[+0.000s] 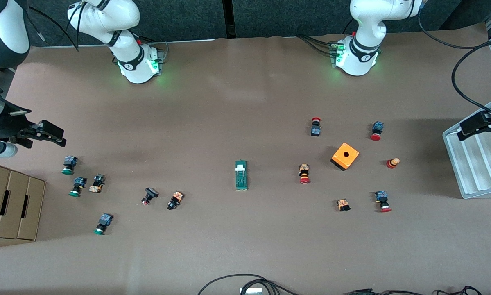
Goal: Close load switch with both arms
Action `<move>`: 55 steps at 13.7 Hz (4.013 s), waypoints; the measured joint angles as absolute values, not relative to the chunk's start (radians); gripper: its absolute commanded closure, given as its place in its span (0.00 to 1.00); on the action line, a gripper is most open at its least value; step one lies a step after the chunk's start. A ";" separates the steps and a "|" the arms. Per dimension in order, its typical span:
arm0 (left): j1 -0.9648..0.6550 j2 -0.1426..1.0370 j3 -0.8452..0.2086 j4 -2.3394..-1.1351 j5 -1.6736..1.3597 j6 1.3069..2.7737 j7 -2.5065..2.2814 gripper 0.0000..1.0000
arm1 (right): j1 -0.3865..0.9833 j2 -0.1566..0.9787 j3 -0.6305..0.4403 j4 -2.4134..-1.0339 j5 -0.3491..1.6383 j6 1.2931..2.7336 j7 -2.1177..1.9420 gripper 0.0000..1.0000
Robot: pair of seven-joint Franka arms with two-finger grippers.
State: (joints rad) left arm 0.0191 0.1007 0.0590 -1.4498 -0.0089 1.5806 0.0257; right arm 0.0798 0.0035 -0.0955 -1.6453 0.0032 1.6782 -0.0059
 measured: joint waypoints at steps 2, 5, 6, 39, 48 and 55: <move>0.019 0.101 0.059 -1.450 -0.009 1.581 0.026 0.00 | 0.081 0.003 -0.096 -1.645 0.003 1.678 -0.006 0.01; 0.019 0.102 0.059 -1.452 -0.009 1.581 0.026 0.00 | 0.081 0.003 -0.096 -1.645 0.003 1.678 -0.006 0.01; 0.019 0.102 0.059 -1.452 -0.009 1.581 0.026 0.00 | 0.081 0.003 -0.096 -1.645 0.003 1.678 -0.006 0.01; 0.034 0.115 0.062 -1.452 -0.009 1.580 0.024 0.00 | 0.081 0.003 -0.096 -1.645 0.003 1.678 -0.006 0.01; 0.035 0.123 0.062 -1.453 -0.010 1.580 0.024 0.00 | 0.082 0.003 -0.096 -1.645 0.003 1.678 -0.006 0.01; 0.035 0.124 0.062 -1.453 -0.010 1.580 0.024 0.00 | 0.082 0.003 -0.096 -1.645 0.003 1.678 -0.006 0.01</move>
State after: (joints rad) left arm 0.0347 0.1238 0.0621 -1.4525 -0.0099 1.5804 0.0240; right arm 0.0815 0.0035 -0.0955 -1.6453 0.0032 1.6782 -0.0059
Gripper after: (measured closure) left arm 0.000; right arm 0.004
